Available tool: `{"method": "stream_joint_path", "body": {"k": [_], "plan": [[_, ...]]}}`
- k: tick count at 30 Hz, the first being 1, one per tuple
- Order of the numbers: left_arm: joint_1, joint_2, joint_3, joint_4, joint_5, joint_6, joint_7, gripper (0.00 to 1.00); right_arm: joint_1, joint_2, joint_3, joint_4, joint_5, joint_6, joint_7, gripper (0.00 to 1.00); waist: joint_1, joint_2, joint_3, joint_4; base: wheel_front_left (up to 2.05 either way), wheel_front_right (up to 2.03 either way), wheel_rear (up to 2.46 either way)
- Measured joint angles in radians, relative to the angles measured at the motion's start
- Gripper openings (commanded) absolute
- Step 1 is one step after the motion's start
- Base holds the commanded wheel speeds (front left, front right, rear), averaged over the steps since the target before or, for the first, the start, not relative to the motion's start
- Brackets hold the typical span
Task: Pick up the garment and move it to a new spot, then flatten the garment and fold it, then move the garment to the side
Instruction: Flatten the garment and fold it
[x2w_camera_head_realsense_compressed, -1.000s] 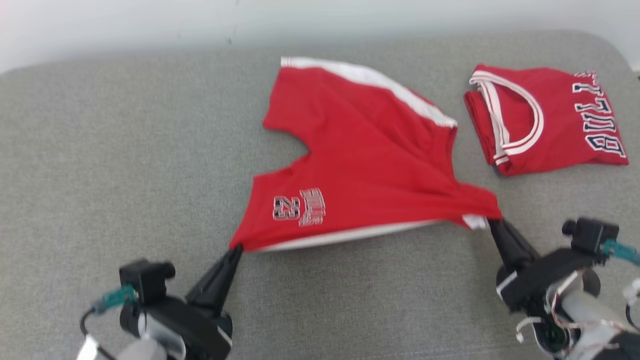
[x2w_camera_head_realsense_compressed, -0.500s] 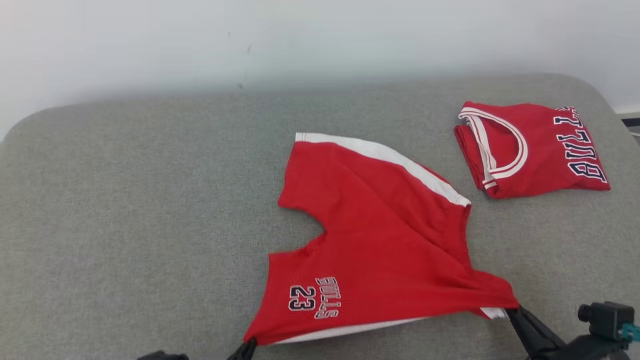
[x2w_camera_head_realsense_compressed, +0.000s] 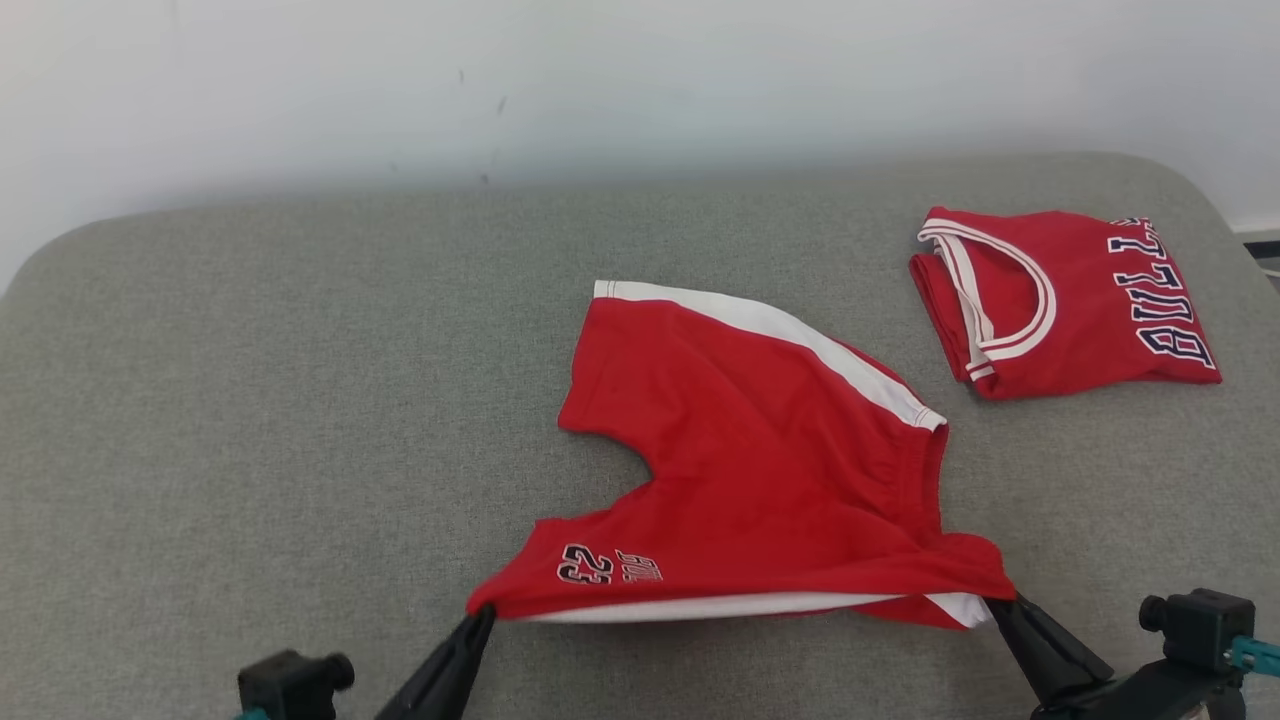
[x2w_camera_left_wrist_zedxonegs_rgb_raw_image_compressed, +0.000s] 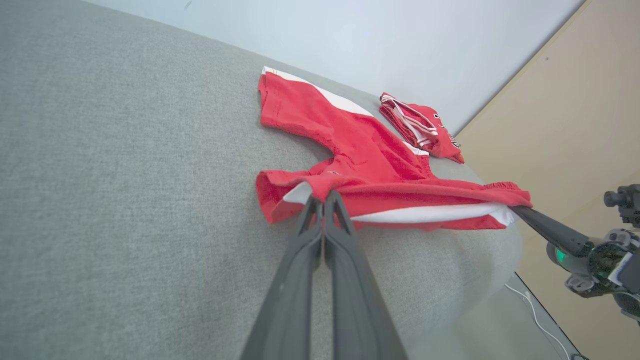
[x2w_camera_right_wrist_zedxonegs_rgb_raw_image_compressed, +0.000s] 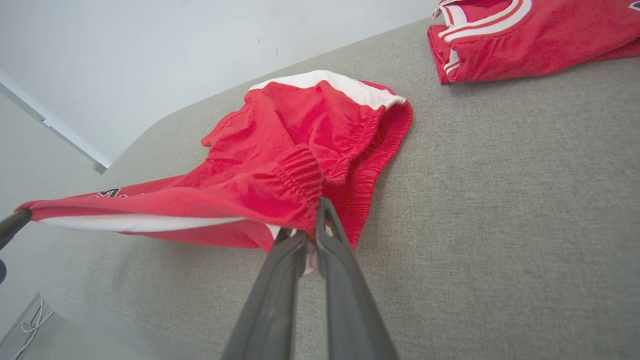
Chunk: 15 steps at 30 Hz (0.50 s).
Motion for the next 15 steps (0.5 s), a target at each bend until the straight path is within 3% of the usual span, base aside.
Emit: {"method": "stream_joint_path", "body": {"k": [9, 15], "plan": [[-0.151, -0.03, 0.032, -0.001, 0.021, 0.015, 0.0, 0.0, -0.063, -0.016, 0.049, -0.004, -0.018, -0.001, 0.002, 0.0, 0.0, 0.0001, 0.05, -0.005, 0.0, 0.0, 0.0], [-0.245, -0.044, 0.053, 0.025, 0.039, 0.016, 0.0, 0.0, -0.11, -0.001, 0.008, 0.004, 0.032, -0.001, 0.002, 0.0, 0.0001, 0.0001, 0.088, -0.013, 0.0, 0.0, 0.0]]}}
